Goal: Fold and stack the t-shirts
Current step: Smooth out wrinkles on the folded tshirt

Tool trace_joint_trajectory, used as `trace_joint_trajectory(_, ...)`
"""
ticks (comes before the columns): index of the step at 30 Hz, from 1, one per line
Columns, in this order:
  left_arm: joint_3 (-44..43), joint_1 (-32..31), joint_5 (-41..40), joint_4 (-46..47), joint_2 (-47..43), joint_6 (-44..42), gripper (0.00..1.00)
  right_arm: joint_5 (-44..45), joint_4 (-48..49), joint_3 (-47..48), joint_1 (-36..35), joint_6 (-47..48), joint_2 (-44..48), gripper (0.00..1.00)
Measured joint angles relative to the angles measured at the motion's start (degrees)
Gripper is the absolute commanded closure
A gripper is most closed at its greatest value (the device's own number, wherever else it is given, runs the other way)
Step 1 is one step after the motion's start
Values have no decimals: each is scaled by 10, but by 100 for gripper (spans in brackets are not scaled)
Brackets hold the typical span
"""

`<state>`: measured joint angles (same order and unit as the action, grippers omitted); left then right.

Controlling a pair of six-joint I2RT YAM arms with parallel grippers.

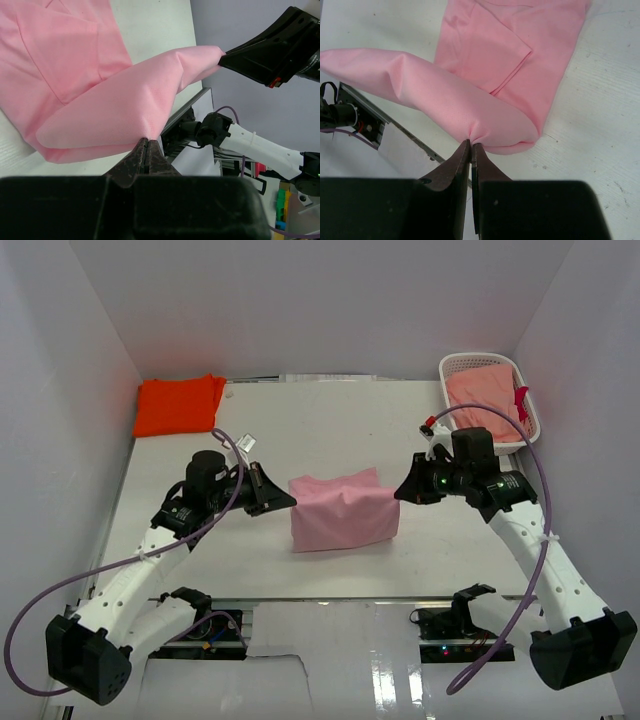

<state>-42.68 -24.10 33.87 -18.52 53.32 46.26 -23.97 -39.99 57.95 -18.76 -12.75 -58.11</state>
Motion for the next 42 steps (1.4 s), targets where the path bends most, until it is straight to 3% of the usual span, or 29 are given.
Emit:
trace_joint_trajectory(23,-28,35,-4,-7,45,-23,100,0,20,49,0,12,-81,92)
trace_joint_trajectory(42,-27,89,47,46,146,-41,100,0,75,69,4,7,-167,92)
